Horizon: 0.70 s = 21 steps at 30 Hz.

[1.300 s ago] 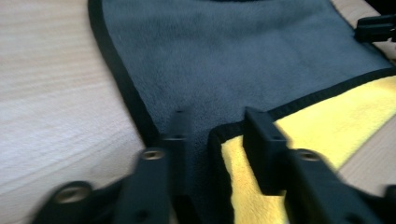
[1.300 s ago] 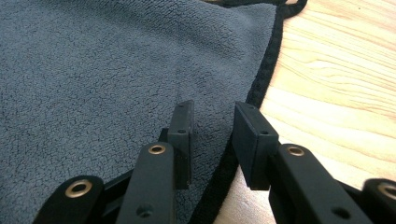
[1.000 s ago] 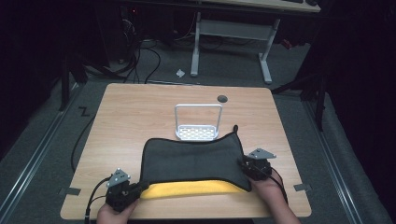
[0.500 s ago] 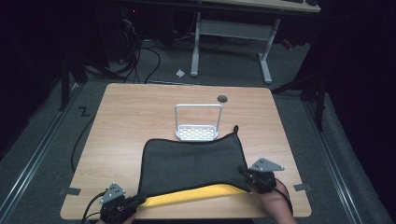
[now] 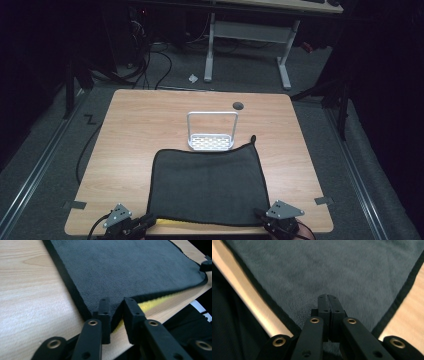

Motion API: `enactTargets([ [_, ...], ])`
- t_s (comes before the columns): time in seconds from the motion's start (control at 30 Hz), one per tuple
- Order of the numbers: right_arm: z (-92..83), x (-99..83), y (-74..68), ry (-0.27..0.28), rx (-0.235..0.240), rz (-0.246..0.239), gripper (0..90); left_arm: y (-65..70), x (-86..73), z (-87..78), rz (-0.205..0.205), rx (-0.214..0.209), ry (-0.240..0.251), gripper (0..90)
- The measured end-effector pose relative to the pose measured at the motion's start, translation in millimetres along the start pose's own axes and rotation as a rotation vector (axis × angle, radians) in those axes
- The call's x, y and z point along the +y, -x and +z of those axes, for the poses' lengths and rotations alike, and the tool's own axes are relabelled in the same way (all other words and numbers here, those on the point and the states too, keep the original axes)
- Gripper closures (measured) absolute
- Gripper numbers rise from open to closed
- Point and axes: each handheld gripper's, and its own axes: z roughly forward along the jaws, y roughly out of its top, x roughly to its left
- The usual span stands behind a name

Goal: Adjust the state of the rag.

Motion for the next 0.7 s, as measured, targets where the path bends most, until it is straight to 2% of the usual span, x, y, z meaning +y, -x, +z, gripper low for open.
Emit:
enactTargets([
  [0.17, -2.0, -1.4, 4.4, 0.020, -0.015, 0.028, 87.5, -1.9, 2.7, -5.3, -0.024, -0.013, 0.041, 65.8],
  [0.3, 0.7, -1.6, 10.0, 0.032, -0.028, 0.054, 77.9, -4.0, 6.3, -9.9, -0.028, -0.019, 0.078, 61.4],
  [0.37, 1.9, 1.4, 13.8, 0.045, -0.055, 0.062, 70.2, -5.8, 9.0, -11.0, -0.018, -0.015, 0.094, 60.1],
  [0.4, 3.0, 4.2, 16.5, 0.051, -0.066, 0.069, 66.6, -7.7, 12.1, -9.3, -0.006, -0.003, 0.085, 59.2],
  [0.5, 15.1, 19.4, 27.6, 0.052, -0.115, 0.062, 60.6, -17.2, 32.2, 8.2, 0.023, 0.033, 0.035, 59.8],
  [0.6, 36.9, 42.0, 47.4, 0.029, -0.147, 0.072, 60.8, -24.3, 56.5, 36.8, 0.079, 0.070, -0.012, 63.1],
  [0.7, 62.0, 64.2, 72.2, 0.021, -0.170, 0.116, 60.4, -32.0, 77.2, 66.0, 0.120, 0.089, -0.044, 62.9],
])
